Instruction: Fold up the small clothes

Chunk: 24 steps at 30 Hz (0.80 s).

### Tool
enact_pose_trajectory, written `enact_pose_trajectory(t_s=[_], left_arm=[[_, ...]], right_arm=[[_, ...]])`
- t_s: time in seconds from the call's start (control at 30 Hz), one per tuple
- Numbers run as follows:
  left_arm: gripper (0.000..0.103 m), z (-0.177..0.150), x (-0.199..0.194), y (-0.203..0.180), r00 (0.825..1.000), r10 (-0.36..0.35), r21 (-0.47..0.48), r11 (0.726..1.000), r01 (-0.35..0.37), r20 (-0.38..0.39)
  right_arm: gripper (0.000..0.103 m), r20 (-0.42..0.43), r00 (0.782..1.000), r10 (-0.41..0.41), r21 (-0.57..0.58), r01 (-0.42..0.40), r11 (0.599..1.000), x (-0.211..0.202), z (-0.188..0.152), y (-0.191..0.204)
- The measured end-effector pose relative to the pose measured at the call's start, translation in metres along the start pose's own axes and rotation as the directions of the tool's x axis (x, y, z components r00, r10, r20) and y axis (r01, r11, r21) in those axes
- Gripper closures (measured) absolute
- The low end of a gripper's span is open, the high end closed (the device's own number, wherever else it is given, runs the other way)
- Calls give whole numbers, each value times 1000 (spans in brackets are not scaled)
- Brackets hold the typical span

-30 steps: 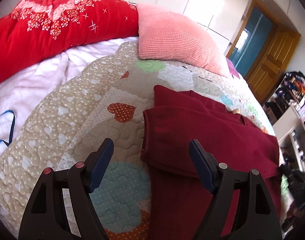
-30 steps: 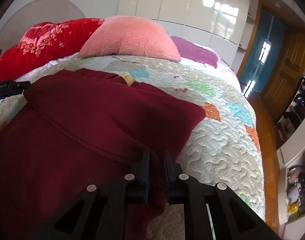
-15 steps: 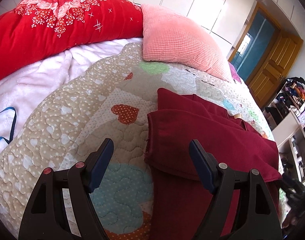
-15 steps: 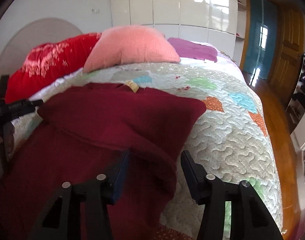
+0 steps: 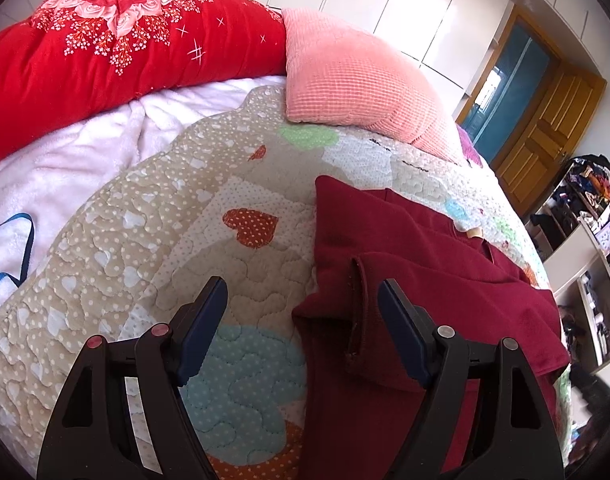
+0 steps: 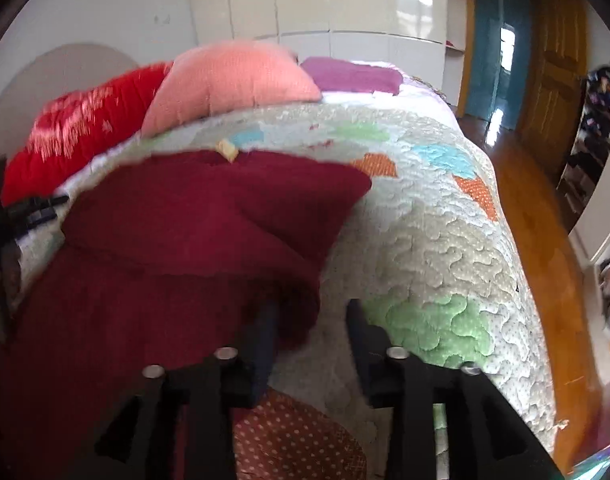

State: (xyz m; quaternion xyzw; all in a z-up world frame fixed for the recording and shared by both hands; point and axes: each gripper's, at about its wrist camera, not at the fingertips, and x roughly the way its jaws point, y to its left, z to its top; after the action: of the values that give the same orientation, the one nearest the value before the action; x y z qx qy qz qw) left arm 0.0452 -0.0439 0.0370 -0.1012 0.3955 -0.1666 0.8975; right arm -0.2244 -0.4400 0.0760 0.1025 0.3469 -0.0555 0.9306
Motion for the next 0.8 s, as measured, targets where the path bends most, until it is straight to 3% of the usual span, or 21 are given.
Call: enact_pose_trajectory(t_s=[0.03, 0.07, 0.23, 0.3, 0.33, 0.37, 0.43, 0.47, 0.53, 0.7, 0.8], left_arm=[[25, 0, 1, 0, 1000, -2, -2, 1000, 2, -3], [25, -1, 2, -1, 1000, -6, -2, 1000, 6, -9], [25, -7, 7, -11, 1000, -16, 37, 999, 17, -26], [25, -8, 7, -16, 999, -22, 59, 998, 23, -26], [25, -9, 8, -19, 999, -23, 72, 997, 25, -28], [25, -10, 8, -22, 999, -23, 83, 996, 25, -31], [25, -12, 12, -26, 999, -16, 104, 994, 20, -40], [25, -13, 16, -28, 999, -13, 112, 994, 19, -52], [25, -15, 23, -29, 996, -1, 121, 993, 11, -84], [25, -18, 28, -29, 994, 9, 121, 993, 4, -105], [25, -21, 32, -28, 993, 19, 121, 993, -5, -118]], right_arm=[[39, 35, 999, 14, 48, -16, 999, -3, 8, -4], [39, 39, 999, 19, 75, -22, 997, 0, 15, -6], [39, -99, 995, 7, 147, 7, 989, 69, 48, -10], [66, -152, 987, 44, 170, -18, 985, 94, 55, -11], [88, -143, 990, 10, 134, 9, 991, 94, 58, -7], [90, -120, 992, -37, 88, 48, 995, 93, 63, -3], [90, -105, 978, -178, -2, 179, 984, 92, 60, 2], [90, -143, 971, -194, -3, 195, 981, 99, 58, -1], [90, -159, 972, -173, 27, 180, 983, 96, 54, -7], [90, -68, 993, -93, 61, 97, 993, 39, 43, 0], [90, -148, 981, -123, -38, 118, 992, 34, 11, 17]])
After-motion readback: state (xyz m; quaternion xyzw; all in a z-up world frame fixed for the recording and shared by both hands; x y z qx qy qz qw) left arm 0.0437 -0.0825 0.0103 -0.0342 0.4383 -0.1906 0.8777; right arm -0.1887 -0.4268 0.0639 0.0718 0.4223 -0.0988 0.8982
